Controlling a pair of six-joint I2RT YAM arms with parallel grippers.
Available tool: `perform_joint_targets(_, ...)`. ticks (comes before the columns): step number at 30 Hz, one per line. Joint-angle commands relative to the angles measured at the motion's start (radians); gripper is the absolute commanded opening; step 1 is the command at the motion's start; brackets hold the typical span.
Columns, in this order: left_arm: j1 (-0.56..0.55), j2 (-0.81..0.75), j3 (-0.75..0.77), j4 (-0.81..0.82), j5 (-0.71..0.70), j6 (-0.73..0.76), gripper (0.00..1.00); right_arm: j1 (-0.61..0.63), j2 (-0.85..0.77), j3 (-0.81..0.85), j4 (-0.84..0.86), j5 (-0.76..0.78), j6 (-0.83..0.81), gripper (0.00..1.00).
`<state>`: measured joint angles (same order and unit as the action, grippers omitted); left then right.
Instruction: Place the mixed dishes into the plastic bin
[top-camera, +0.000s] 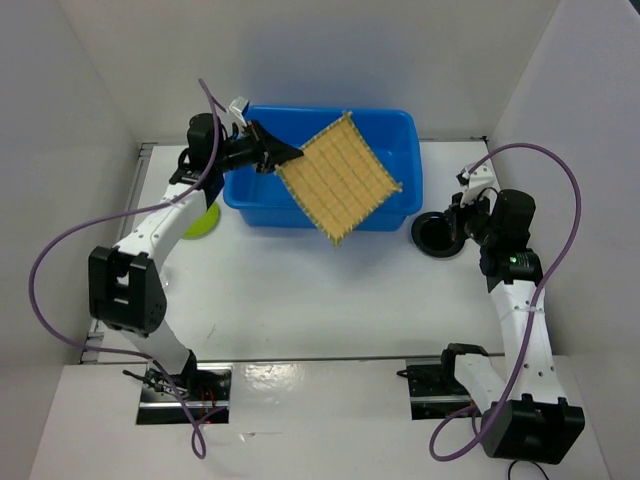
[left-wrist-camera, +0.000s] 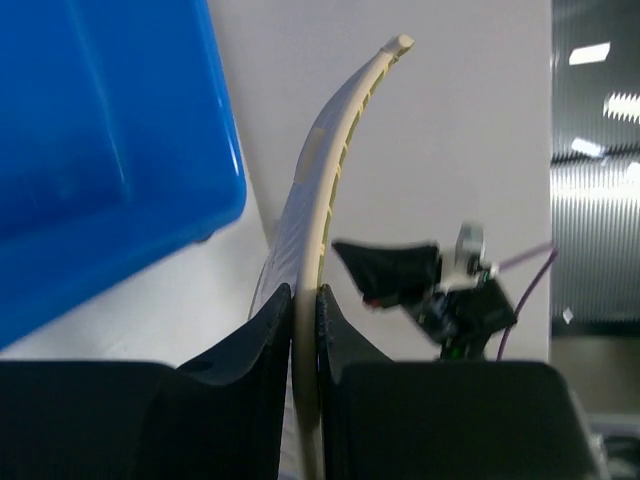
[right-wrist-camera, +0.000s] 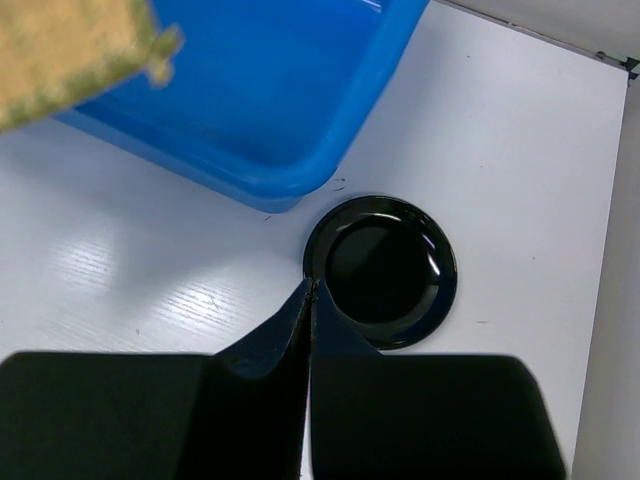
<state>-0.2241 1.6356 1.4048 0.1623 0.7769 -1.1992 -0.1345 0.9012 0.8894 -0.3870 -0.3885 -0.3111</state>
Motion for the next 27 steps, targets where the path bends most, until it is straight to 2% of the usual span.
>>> perform_joint_targets(1,0.008,0.062,0.110,0.230,-0.071,-0.224,0.00,-0.014,-0.021,0.006,0.050,0.000,0.006,0.00)
perform_joint_targets(6,-0.001,0.164,0.134,0.304,-0.237,-0.344,0.00,-0.014,-0.021,0.006,0.050,0.000,0.006,0.00)
perform_joint_targets(9,-0.050,0.173,0.044,0.384,-0.396,-0.408,0.00,-0.014,-0.021,-0.003,0.050,-0.009,0.006,0.00)
perform_joint_targets(12,-0.107,0.184,-0.012,0.407,-0.569,-0.408,0.00,-0.014,-0.021,-0.003,0.050,-0.009,0.006,0.00)
perform_joint_targets(17,-0.135,0.293,-0.064,0.509,-0.651,-0.442,0.00,-0.014,-0.030,-0.014,0.071,0.025,0.006,0.00)
perform_joint_targets(21,-0.156,0.335,-0.124,0.526,-0.790,-0.451,0.00,-0.023,-0.030,-0.014,0.080,0.025,0.006,0.00)
perform_joint_targets(27,-0.135,0.434,-0.113,0.536,-0.789,-0.462,0.00,-0.024,-0.039,-0.023,0.080,0.025,0.006,0.00)
